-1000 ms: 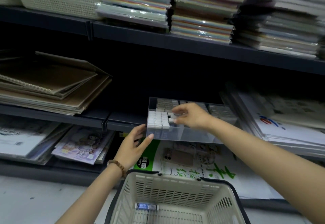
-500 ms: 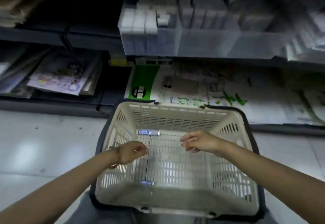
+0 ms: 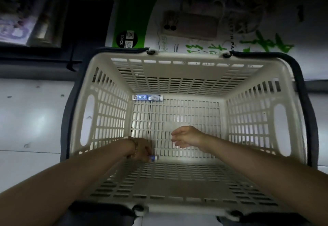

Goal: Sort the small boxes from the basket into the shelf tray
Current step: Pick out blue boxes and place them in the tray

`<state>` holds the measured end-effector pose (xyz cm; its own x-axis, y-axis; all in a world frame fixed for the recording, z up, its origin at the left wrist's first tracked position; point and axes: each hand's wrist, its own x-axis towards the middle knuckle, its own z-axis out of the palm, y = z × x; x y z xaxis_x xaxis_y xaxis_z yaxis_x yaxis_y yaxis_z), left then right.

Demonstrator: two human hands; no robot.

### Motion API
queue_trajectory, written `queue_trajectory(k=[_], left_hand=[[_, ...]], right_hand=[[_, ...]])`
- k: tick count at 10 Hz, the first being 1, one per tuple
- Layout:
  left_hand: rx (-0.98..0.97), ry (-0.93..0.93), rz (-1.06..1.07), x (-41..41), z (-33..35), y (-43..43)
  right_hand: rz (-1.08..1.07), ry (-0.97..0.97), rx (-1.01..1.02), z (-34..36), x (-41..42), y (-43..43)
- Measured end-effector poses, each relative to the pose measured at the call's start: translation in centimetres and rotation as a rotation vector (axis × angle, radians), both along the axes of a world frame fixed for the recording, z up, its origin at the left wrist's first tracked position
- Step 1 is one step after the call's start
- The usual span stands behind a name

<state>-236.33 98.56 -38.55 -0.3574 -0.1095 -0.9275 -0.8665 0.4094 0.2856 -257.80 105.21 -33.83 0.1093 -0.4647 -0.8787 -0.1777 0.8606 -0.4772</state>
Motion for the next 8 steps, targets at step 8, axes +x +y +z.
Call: queue_trajectory(k=[8], left_hand=[[-0.031,0.93,1.491,0.6,18.2,-6.3]], right_hand=[[0.283,0.772,-0.795,-3.5,4.2,-7.6]])
